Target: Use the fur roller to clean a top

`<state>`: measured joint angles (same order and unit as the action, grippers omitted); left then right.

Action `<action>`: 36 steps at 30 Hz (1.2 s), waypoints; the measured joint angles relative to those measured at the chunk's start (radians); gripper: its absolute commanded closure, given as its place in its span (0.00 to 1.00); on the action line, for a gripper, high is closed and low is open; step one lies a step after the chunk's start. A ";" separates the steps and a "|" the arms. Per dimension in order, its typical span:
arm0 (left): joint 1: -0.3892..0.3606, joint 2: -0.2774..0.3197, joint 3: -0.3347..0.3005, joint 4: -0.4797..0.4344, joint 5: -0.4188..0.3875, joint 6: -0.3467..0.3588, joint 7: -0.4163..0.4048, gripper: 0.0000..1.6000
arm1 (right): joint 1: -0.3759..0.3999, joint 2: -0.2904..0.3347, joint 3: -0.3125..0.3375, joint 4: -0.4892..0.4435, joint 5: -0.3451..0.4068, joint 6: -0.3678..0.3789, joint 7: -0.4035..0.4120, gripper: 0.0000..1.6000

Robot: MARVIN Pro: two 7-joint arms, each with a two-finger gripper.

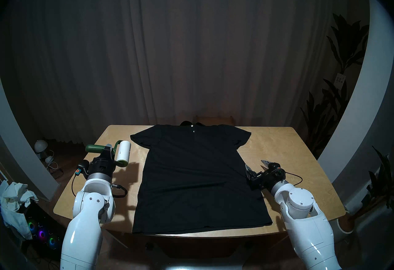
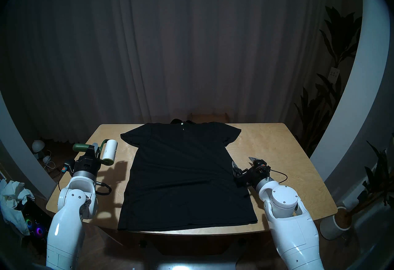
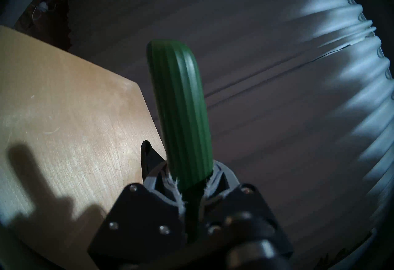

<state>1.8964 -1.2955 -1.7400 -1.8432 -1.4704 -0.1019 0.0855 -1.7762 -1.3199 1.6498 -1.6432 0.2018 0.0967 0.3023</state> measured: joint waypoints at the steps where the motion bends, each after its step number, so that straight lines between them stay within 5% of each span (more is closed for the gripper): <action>1: 0.000 0.002 -0.005 0.010 -0.020 0.014 -0.011 1.00 | 0.000 -0.002 0.004 -0.010 0.009 0.000 0.003 0.00; 15: -0.030 0.033 -0.090 0.225 -0.406 0.287 -0.163 1.00 | 0.011 -0.027 0.076 -0.063 0.077 0.039 -0.018 0.00; 27: -0.116 0.096 -0.090 0.382 -0.511 0.464 -0.185 1.00 | 0.045 -0.046 0.100 -0.043 0.084 0.057 -0.077 0.00; 36: -0.198 0.133 -0.082 0.459 -0.544 0.491 -0.062 1.00 | 0.064 -0.065 0.112 -0.067 0.097 0.054 -0.111 0.00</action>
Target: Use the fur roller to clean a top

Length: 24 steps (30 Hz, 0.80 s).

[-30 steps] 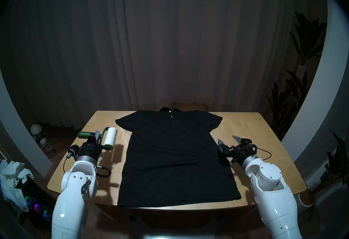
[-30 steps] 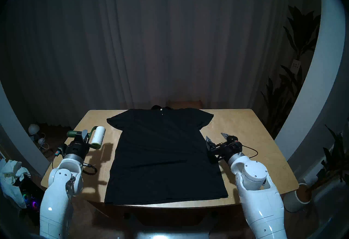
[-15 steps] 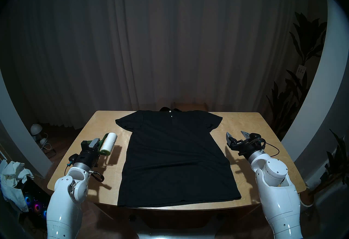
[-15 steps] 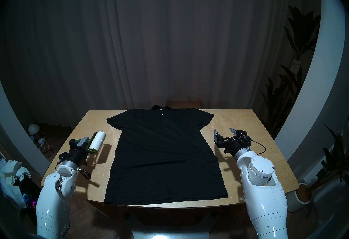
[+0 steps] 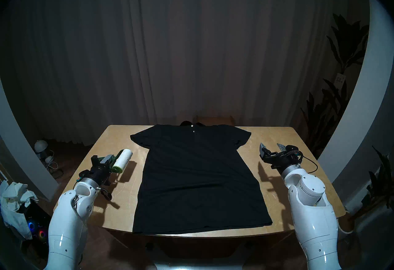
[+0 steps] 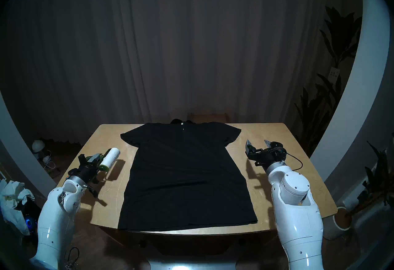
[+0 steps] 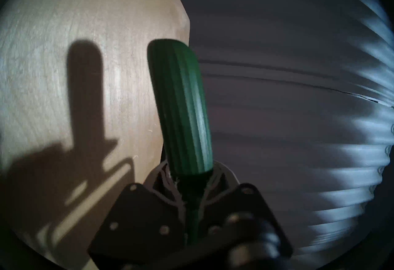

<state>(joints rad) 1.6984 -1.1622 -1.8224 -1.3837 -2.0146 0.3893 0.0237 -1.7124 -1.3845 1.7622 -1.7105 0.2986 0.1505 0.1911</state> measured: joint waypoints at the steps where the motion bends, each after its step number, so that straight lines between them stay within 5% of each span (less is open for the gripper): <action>1: -0.010 0.004 0.007 0.007 0.001 -0.001 0.017 1.00 | 0.001 -0.002 0.002 -0.003 0.002 0.000 -0.004 0.00; 24: -0.101 0.013 0.048 0.024 0.047 -0.095 0.197 1.00 | -0.004 -0.020 0.023 -0.033 0.013 0.004 -0.057 0.00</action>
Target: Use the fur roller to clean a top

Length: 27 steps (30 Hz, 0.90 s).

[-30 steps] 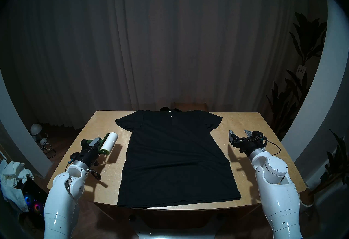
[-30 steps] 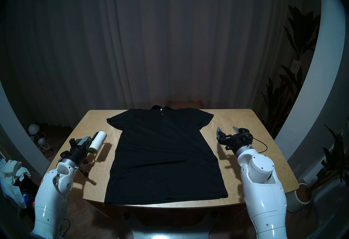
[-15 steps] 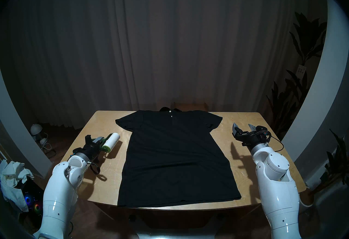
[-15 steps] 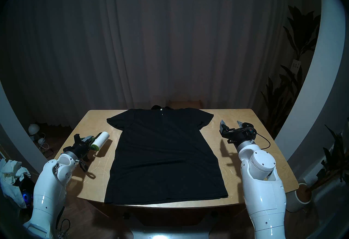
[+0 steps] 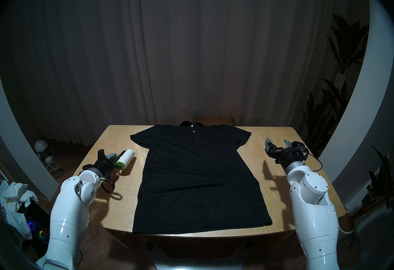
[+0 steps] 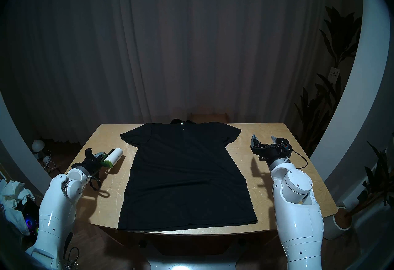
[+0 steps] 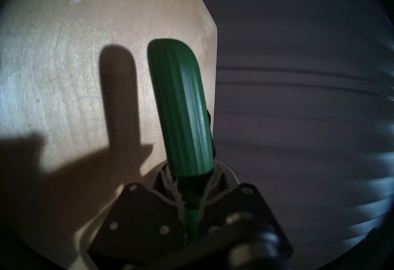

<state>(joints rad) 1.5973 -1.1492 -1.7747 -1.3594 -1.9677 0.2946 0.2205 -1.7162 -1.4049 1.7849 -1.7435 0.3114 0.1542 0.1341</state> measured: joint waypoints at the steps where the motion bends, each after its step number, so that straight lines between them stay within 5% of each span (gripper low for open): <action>1: -0.003 0.000 0.001 -0.001 0.001 -0.003 0.011 1.00 | -0.001 0.001 0.000 0.000 0.001 0.001 0.000 0.00; 27: -0.038 0.024 0.030 -0.031 -0.028 -0.039 0.236 1.00 | -0.016 0.001 0.012 -0.001 0.021 0.004 0.017 0.00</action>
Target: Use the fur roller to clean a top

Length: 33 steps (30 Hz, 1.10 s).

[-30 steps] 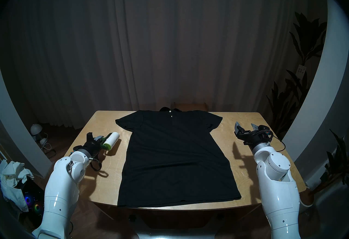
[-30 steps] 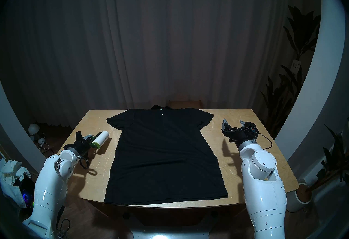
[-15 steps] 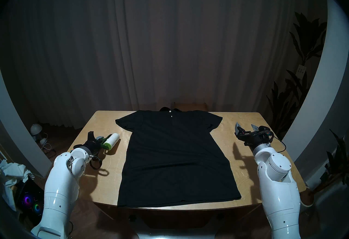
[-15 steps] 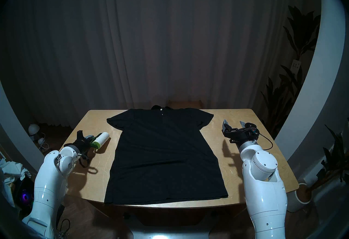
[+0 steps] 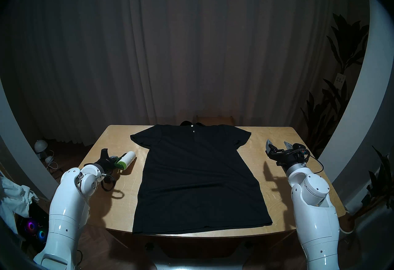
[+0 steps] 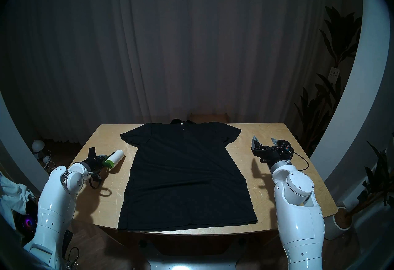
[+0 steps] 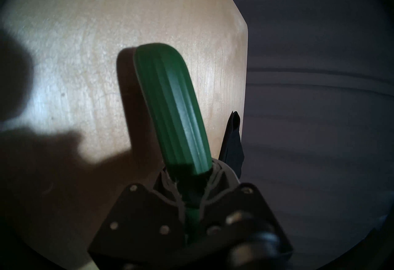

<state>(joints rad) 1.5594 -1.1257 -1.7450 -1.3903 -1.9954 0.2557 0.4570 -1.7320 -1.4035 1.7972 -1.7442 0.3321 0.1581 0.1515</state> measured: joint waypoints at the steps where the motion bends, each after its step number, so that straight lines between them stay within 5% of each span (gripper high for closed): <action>1: 0.001 0.001 0.001 -0.001 0.000 0.000 0.000 1.00 | 0.000 0.000 0.001 0.000 0.001 0.000 0.000 0.00; 6: 0.006 0.011 0.006 0.002 -0.001 0.020 -0.019 1.00 | -0.001 0.000 0.006 0.000 0.005 0.000 0.002 0.00; 9: 0.007 0.019 0.009 0.007 0.000 0.034 -0.030 0.92 | -0.002 0.000 0.008 -0.001 0.006 0.000 0.002 0.00; 11: 0.008 0.023 0.011 0.008 0.002 0.040 -0.035 0.69 | -0.004 -0.001 0.010 -0.004 0.006 0.000 0.002 0.00; 17: 0.021 0.029 0.006 -0.002 0.004 0.046 -0.033 0.64 | -0.019 -0.003 0.023 -0.024 0.007 0.001 -0.012 0.00; 19: 0.026 0.031 0.002 -0.007 0.004 0.046 -0.028 0.44 | -0.025 -0.003 0.028 -0.028 0.008 0.001 -0.016 0.00; 22: 0.033 0.033 -0.004 -0.015 0.004 0.047 -0.013 0.00 | -0.031 -0.001 0.034 -0.032 0.009 0.002 -0.022 0.00; 33: 0.044 0.038 -0.019 -0.057 0.016 0.023 0.007 0.00 | -0.034 0.010 0.036 -0.038 0.015 0.006 -0.019 0.00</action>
<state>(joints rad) 1.6035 -1.0873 -1.7637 -1.4476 -1.9790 0.2788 0.4643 -1.7656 -1.3932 1.8335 -1.7825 0.3469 0.1637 0.1321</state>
